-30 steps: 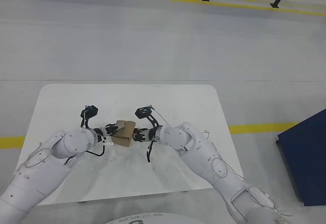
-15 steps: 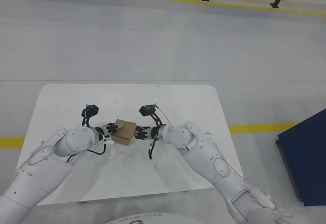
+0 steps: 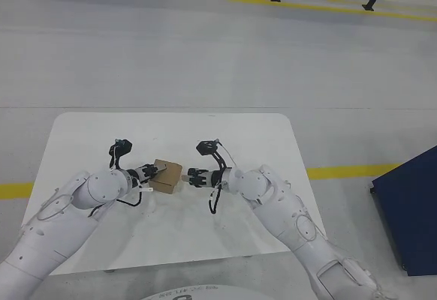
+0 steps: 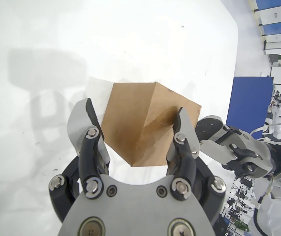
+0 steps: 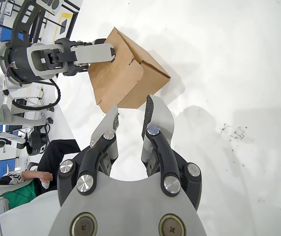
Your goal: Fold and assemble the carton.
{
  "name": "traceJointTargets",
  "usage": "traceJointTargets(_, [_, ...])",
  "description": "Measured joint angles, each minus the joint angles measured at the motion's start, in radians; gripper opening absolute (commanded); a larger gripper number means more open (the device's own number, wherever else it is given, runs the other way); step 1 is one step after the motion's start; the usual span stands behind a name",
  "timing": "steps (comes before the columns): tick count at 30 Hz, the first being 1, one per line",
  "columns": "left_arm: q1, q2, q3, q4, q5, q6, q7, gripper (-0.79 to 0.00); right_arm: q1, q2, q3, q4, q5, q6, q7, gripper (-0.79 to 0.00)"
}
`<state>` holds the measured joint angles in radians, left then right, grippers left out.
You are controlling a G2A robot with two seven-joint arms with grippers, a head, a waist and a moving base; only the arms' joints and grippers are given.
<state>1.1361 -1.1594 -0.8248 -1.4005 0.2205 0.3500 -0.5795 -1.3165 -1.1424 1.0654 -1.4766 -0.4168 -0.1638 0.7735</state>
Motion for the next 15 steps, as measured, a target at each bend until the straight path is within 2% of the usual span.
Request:
traceJointTargets(6, [0.005,-0.002,-0.011,-0.001,-0.002,-0.01,-0.005,-0.191,0.03,-0.008,-0.027,0.015,0.003,0.045,0.001,-0.511])
traceJointTargets(12, [0.013,-0.003,-0.026,-0.004,-0.007,-0.023,-0.015,-0.163,0.041,-0.011,-0.037,0.026,0.01,0.047,-0.004,-0.502])
traceJointTargets(15, [0.016,-0.003,-0.034,-0.006,-0.013,-0.03,-0.021,-0.086,0.042,-0.011,-0.037,0.029,0.012,0.044,-0.008,-0.505])
